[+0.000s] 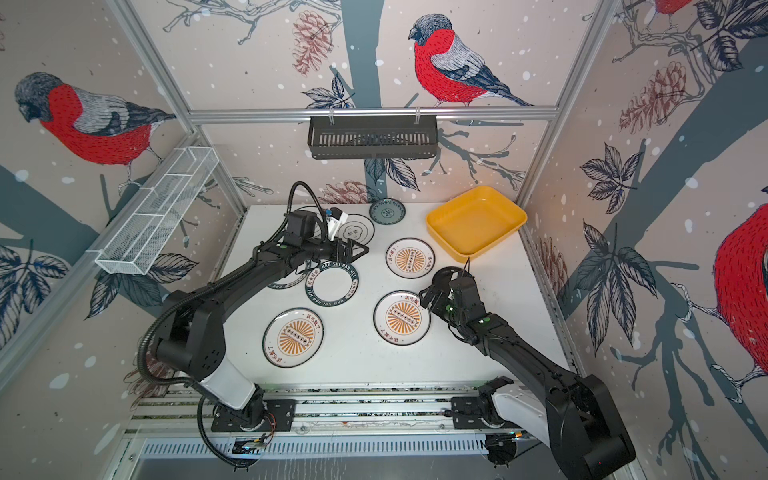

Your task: Place the plates into the plastic bin on the countertop

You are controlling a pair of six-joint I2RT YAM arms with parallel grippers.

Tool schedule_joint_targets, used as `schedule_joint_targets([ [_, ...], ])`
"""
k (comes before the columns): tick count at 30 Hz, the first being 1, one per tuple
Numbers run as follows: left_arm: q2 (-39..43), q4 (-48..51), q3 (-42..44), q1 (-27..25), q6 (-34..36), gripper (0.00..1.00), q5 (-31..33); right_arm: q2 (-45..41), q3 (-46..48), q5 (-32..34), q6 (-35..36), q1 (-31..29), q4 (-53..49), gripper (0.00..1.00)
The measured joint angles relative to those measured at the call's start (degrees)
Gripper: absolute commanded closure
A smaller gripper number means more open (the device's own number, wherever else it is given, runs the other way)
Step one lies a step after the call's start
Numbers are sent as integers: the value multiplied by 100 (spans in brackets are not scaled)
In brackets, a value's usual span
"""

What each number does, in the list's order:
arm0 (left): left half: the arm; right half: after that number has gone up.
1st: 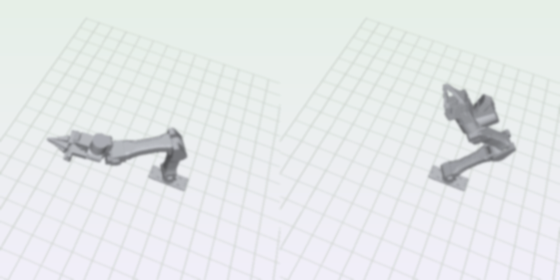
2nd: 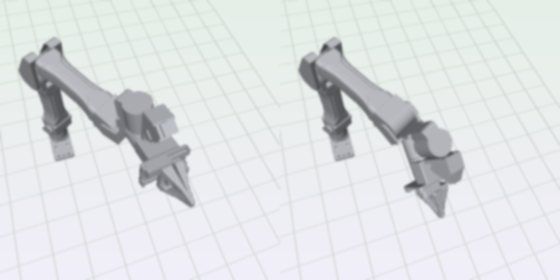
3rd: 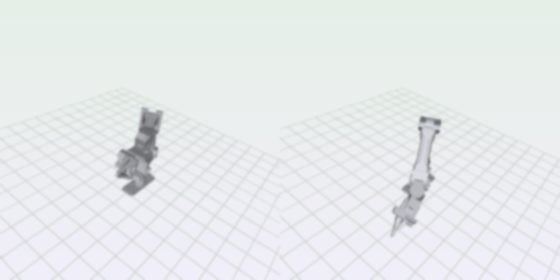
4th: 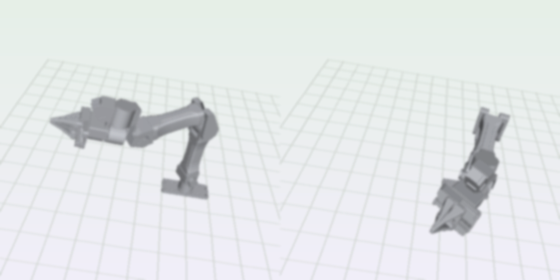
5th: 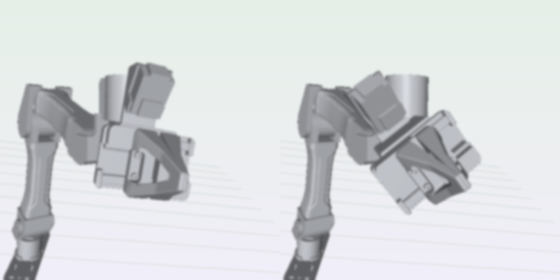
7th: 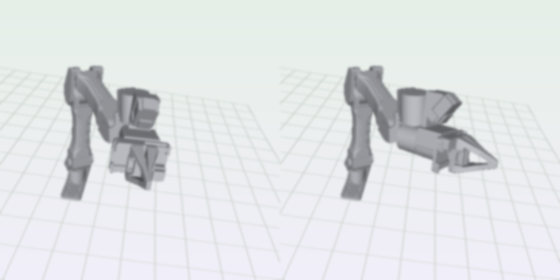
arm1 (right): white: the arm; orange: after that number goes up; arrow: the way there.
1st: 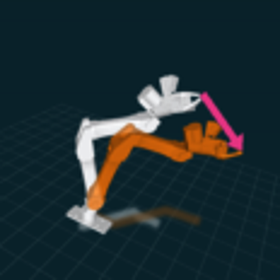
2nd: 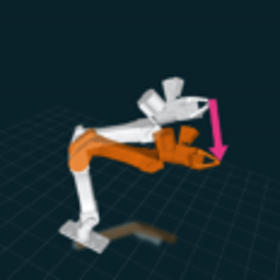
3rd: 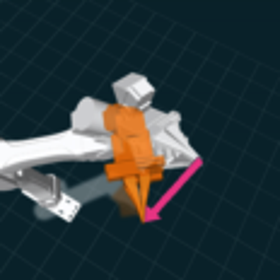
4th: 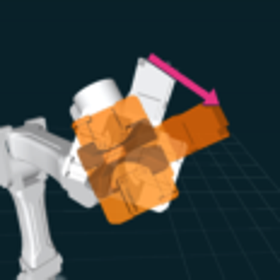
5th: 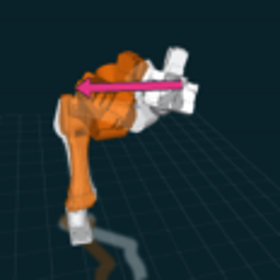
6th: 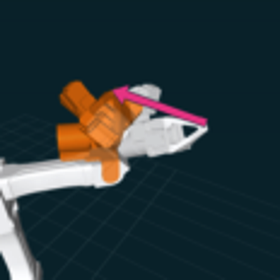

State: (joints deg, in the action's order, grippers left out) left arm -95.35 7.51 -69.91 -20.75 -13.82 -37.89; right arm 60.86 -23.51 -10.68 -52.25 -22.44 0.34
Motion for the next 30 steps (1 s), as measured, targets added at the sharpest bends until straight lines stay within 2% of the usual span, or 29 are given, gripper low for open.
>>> schedule_joint_targets([
  [6, -55, 39, 92, -15, 11, 3, -92, 55, 546, -511, 138, 66, 160, 5],
  [13, -85, -417, 319, -55, -767, 3, 83, 181, 522, -1281, 835, 514, 173, 10],
  [22, 219, -791, 599, -160, -1484, 3, 702, 837, 328, -2232, 1873, 752, -17, 38],
  [30, 321, -1154, 769, -168, -1897, 3, 964, 1058, 304, -2415, 2133, 752, -35, 62],
])
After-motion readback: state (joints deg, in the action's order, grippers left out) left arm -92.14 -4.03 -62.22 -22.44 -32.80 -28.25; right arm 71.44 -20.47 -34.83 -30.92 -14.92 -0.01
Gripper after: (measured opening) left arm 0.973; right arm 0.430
